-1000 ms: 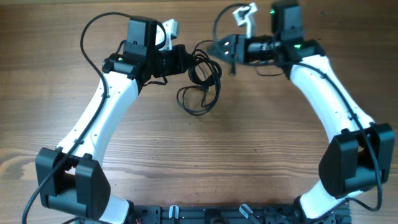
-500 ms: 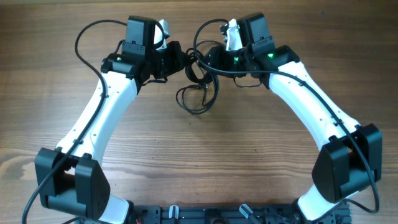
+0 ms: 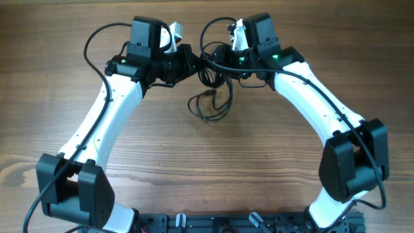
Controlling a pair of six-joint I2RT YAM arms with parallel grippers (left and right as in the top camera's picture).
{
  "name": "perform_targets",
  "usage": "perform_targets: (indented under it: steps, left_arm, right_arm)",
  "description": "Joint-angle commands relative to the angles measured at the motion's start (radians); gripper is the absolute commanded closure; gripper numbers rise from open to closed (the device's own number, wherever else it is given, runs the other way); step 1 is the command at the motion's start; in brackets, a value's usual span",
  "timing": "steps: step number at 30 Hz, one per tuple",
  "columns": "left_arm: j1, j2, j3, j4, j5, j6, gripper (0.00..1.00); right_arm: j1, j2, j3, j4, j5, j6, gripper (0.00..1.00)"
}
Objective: Untangle cables
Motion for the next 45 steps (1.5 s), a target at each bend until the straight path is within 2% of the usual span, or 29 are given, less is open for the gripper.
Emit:
perform_targets:
  steps: [1, 3, 7, 10, 12, 16, 20, 22, 26, 29, 31, 33, 39, 40, 42, 45]
  left_arm:
    - [-0.005, -0.006, 0.005, 0.013, 0.076, -0.025, 0.96]
    - [-0.012, -0.006, 0.005, 0.018, 0.081, -0.024, 0.96]
    - [-0.011, -0.006, 0.005, 0.018, 0.083, -0.024, 0.96]
    - [0.006, -0.006, 0.005, 0.009, 0.052, -0.020, 0.96]
    - [0.024, -0.006, 0.005, -0.031, -0.080, -0.020, 0.96]
    - [0.029, -0.006, 0.005, -0.127, -0.422, -0.021, 0.96]
    - [0.042, -0.006, 0.005, -0.196, -0.639, -0.021, 0.96]
    - [0.068, -0.006, 0.005, -0.232, -0.702, -0.021, 0.96]
    - [0.146, -0.006, 0.005, -0.279, -0.711, -0.021, 0.96]
    - [0.188, -0.006, 0.005, -0.299, -0.695, -0.020, 0.96]
    - [0.189, -0.006, 0.005, -0.299, -0.645, -0.005, 0.96]
    - [0.177, -0.006, 0.005, -0.288, -0.569, 0.060, 0.96]
    - [0.101, -0.006, 0.005, -0.285, -0.466, 0.063, 0.96]
    - [0.076, -0.006, 0.005, -0.285, -0.467, 0.063, 0.85]
    - [0.024, -0.005, 0.005, -0.278, -0.467, 0.063, 0.65]
    - [-0.044, -0.002, 0.005, -0.261, -0.521, 0.062, 0.20]
  right_arm:
    - [0.003, 0.055, 0.009, 0.018, -0.007, 0.030, 0.66]
    - [0.001, 0.068, 0.009, 0.038, -0.003, 0.034, 0.71]
    - [-0.034, 0.069, 0.009, 0.023, 0.016, -0.023, 0.92]
    - [-0.090, 0.066, 0.010, -0.008, -0.023, -0.098, 0.96]
    - [-0.144, 0.053, 0.016, -0.020, -0.150, -0.214, 0.96]
    - [-0.200, -0.015, 0.016, -0.071, -0.247, -0.350, 0.96]
    - [-0.243, -0.093, 0.016, -0.119, -0.247, -0.380, 0.96]
    - [-0.281, -0.125, 0.016, -0.132, -0.224, -0.353, 0.96]
    - [-0.386, -0.160, 0.016, -0.171, -0.130, -0.300, 0.96]
    - [-0.454, -0.160, 0.016, -0.195, -0.129, -0.300, 0.96]
    - [-0.464, -0.160, 0.016, -0.199, -0.134, -0.309, 0.96]
    - [-0.457, -0.160, 0.015, -0.201, -0.145, -0.334, 0.96]
    - [-0.428, -0.160, 0.015, -0.216, -0.144, -0.356, 0.96]
    - [-0.423, -0.160, 0.015, -0.220, -0.143, -0.357, 0.95]
    - [-0.421, -0.160, 0.015, -0.229, -0.144, -0.372, 0.78]
    - [-0.419, -0.160, 0.015, -0.246, -0.143, -0.381, 0.60]
